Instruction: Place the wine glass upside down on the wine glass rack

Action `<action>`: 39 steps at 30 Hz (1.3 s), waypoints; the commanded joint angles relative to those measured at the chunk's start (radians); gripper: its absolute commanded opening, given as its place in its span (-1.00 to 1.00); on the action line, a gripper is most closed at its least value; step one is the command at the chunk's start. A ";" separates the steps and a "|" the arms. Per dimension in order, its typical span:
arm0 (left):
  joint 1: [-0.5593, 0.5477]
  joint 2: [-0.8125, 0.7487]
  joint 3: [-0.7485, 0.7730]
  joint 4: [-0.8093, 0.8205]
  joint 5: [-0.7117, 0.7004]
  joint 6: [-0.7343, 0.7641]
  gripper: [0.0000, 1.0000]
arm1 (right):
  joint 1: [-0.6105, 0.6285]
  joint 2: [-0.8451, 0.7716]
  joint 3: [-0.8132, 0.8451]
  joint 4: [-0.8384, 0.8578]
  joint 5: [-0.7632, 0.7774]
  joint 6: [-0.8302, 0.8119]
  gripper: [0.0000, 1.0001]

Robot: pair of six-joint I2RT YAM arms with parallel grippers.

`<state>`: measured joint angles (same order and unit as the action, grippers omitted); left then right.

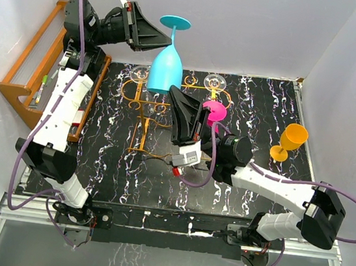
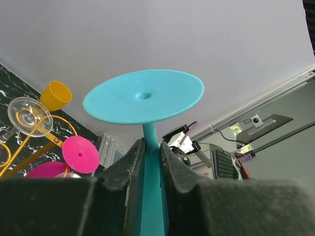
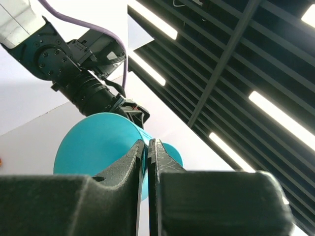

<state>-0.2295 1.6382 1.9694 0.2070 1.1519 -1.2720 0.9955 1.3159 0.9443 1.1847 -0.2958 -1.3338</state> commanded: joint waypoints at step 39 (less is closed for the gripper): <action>-0.016 -0.355 0.030 -1.177 -0.122 1.328 -1.00 | 0.000 -0.510 0.005 -0.551 -0.045 0.536 0.96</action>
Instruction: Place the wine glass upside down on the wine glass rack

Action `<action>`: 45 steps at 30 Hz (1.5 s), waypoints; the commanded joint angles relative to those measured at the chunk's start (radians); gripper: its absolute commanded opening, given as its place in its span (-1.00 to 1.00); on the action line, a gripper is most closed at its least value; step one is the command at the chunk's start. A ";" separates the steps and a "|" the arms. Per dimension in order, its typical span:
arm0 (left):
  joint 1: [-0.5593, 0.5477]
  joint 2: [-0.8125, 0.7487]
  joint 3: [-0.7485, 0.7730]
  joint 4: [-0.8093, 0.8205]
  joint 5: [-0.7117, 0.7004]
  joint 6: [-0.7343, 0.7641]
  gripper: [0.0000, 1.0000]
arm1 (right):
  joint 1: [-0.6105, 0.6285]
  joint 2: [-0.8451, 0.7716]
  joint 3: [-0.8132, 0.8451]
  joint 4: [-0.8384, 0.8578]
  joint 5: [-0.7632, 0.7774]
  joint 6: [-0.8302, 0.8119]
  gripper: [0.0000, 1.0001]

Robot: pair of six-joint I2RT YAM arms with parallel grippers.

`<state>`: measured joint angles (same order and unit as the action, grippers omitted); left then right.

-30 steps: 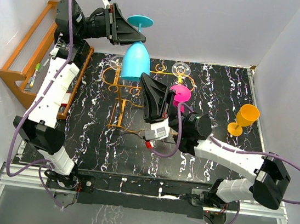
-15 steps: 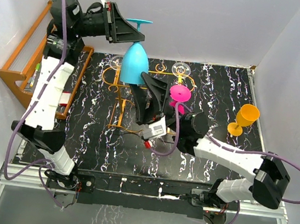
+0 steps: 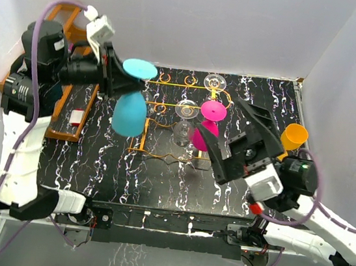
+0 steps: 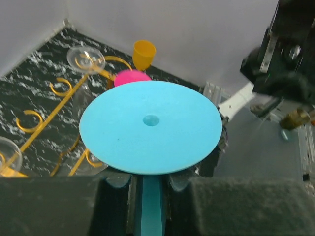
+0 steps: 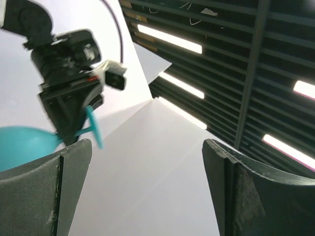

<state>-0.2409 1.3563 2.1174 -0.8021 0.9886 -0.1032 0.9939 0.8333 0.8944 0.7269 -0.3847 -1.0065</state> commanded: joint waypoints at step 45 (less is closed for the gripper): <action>-0.004 -0.723 -1.294 0.815 -0.307 0.076 -1.00 | 0.002 -0.092 0.011 -0.229 0.288 0.605 0.96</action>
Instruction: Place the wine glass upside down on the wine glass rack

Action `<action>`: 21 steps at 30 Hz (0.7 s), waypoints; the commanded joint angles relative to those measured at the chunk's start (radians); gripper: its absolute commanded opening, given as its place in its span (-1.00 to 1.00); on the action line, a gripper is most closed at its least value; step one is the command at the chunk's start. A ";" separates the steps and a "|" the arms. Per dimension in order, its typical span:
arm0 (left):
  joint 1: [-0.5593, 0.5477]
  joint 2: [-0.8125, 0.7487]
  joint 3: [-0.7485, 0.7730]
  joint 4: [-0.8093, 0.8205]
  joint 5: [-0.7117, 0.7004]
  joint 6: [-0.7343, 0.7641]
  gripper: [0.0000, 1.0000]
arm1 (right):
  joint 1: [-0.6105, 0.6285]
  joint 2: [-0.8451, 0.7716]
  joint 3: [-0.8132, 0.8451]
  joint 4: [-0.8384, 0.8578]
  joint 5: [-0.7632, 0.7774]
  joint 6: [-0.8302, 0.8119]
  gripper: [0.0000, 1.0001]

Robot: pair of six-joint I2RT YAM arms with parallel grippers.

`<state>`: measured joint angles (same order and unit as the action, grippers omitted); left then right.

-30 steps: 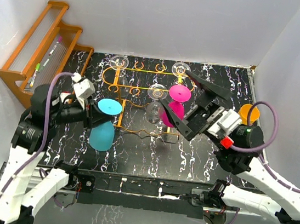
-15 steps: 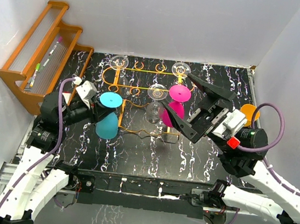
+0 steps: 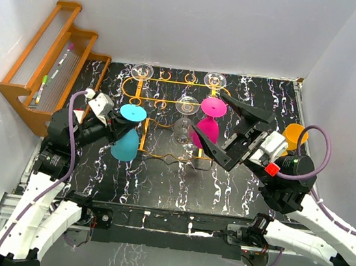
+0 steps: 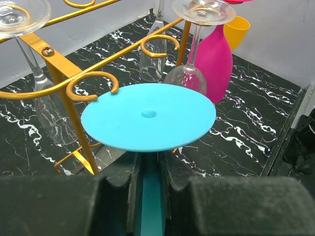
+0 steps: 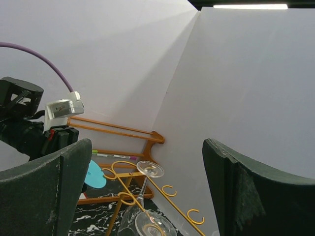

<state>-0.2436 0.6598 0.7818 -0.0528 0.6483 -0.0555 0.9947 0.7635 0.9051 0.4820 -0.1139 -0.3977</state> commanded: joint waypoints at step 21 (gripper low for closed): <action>-0.001 -0.112 0.038 -0.063 0.007 0.065 -1.00 | 0.000 -0.011 0.024 -0.118 0.004 -0.049 1.00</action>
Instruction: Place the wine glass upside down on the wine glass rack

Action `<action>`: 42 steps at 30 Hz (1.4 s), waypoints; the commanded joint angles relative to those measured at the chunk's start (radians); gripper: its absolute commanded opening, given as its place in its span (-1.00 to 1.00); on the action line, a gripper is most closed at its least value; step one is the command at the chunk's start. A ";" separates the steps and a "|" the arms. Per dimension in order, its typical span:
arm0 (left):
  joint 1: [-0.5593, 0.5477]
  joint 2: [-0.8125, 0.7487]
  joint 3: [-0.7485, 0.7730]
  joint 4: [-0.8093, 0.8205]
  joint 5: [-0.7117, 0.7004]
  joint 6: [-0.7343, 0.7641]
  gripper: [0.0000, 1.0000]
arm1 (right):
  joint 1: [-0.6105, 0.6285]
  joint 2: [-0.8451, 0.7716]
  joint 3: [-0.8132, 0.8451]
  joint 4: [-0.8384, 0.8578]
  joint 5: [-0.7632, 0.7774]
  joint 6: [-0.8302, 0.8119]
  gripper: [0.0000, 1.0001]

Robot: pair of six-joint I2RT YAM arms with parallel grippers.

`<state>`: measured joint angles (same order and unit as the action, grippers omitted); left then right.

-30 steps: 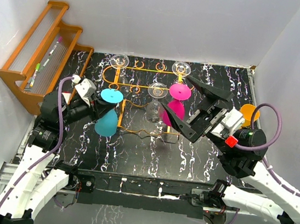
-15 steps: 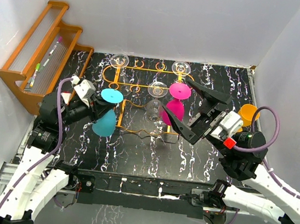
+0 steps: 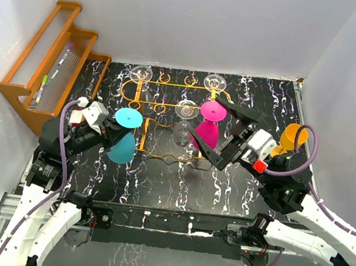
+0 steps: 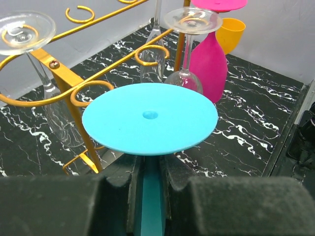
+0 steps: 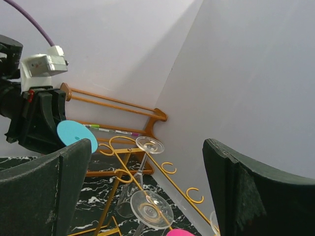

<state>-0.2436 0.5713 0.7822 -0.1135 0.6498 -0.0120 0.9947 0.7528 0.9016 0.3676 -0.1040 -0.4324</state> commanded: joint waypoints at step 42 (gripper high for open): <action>0.000 0.153 -0.080 0.329 -0.129 -0.049 -1.00 | 0.001 -0.012 0.004 -0.034 0.045 -0.037 1.00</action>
<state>-0.2443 0.7219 0.7048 0.1596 0.5331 -0.0460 0.9947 0.7464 0.9016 0.3126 -0.0769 -0.4526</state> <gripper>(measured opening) 0.106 0.998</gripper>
